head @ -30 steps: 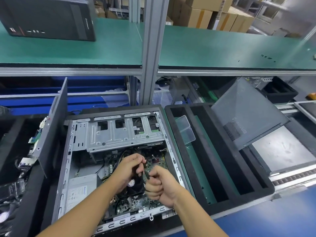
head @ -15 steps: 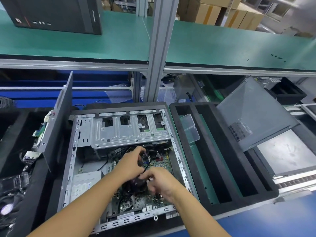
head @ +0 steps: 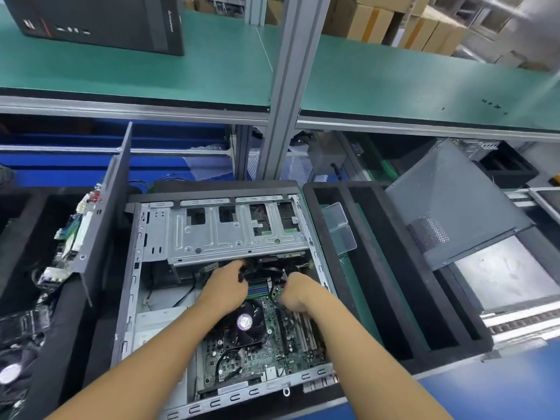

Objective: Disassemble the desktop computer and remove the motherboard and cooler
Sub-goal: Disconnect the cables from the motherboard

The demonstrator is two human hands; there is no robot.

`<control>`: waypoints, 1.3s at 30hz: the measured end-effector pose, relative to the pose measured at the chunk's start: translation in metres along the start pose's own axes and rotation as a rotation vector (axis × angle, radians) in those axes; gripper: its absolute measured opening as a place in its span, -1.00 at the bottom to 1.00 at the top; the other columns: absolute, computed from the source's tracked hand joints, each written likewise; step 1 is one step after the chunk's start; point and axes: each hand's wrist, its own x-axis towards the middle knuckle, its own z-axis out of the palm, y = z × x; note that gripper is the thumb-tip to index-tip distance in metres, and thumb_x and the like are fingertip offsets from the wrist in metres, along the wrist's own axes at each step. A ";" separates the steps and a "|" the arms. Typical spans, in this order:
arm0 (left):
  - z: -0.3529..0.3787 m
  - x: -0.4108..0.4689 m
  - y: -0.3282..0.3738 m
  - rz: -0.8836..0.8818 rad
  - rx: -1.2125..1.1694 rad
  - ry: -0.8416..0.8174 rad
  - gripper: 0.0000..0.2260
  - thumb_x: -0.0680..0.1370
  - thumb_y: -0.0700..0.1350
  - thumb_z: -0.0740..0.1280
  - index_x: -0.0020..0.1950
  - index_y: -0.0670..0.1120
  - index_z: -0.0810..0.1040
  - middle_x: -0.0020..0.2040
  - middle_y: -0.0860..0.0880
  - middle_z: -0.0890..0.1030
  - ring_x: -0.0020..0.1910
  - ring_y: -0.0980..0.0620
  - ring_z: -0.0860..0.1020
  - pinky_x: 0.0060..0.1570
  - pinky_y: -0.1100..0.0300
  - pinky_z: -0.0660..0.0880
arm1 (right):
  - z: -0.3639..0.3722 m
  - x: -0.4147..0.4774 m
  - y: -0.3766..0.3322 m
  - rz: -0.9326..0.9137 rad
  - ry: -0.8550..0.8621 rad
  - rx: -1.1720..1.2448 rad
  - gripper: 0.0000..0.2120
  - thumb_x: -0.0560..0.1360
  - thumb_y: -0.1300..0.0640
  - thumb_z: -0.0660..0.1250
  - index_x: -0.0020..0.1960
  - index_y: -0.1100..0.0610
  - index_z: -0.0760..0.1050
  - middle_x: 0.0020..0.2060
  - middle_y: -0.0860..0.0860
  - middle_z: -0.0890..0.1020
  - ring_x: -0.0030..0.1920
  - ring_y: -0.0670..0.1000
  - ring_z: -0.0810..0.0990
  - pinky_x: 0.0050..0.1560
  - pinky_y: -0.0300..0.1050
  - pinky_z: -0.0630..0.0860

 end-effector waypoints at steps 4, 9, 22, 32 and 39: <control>0.001 -0.004 0.004 -0.008 -0.006 -0.043 -0.56 0.55 -0.10 0.26 0.44 0.07 0.40 -0.10 0.10 0.56 -0.29 0.14 0.52 -0.39 0.23 0.35 | 0.008 0.015 -0.001 0.072 0.076 -0.079 -0.56 0.60 0.22 0.29 0.41 0.36 0.30 0.25 0.23 0.57 0.07 0.15 0.61 -0.03 -0.07 0.52; 0.002 -0.008 0.012 -0.023 -0.008 -0.065 -0.43 0.46 0.09 0.25 0.48 0.06 0.33 -0.18 0.12 0.59 -0.22 0.15 0.55 -0.33 0.20 0.39 | 0.028 0.036 0.005 0.139 0.335 0.123 -0.47 0.63 -0.01 0.26 0.42 0.32 0.23 0.23 0.21 0.58 0.18 0.20 0.60 0.10 0.01 0.57; 0.035 -0.040 0.019 0.298 0.557 0.388 -0.77 0.53 0.11 0.23 -0.06 -0.04 0.40 -0.12 0.01 0.40 -0.13 -0.02 0.35 -0.13 0.08 0.36 | 0.032 0.060 0.008 0.074 0.368 0.064 -0.69 0.64 0.05 0.16 0.08 0.22 0.60 0.01 0.16 0.66 -0.02 0.17 0.64 -0.17 -0.09 0.46; 0.046 0.005 0.038 0.307 0.765 -0.059 -0.68 0.53 -0.16 0.24 0.28 -0.14 0.50 0.21 -0.09 0.53 0.22 -0.10 0.48 0.22 0.06 0.39 | 0.037 0.062 0.012 0.038 0.415 0.221 -0.75 0.61 0.19 0.13 0.00 0.25 0.57 0.01 0.20 0.64 -0.10 0.17 0.58 -0.13 -0.07 0.48; 0.050 0.026 0.044 0.192 0.733 -0.036 -0.82 0.54 -0.15 0.28 0.13 -0.02 0.52 0.10 -0.04 0.62 0.15 -0.09 0.57 0.07 0.04 0.36 | 0.038 0.057 0.014 -0.021 0.469 0.121 -0.87 0.59 0.28 0.14 -0.10 0.17 0.41 -0.03 0.16 0.59 -0.17 0.13 0.50 -0.22 -0.05 0.37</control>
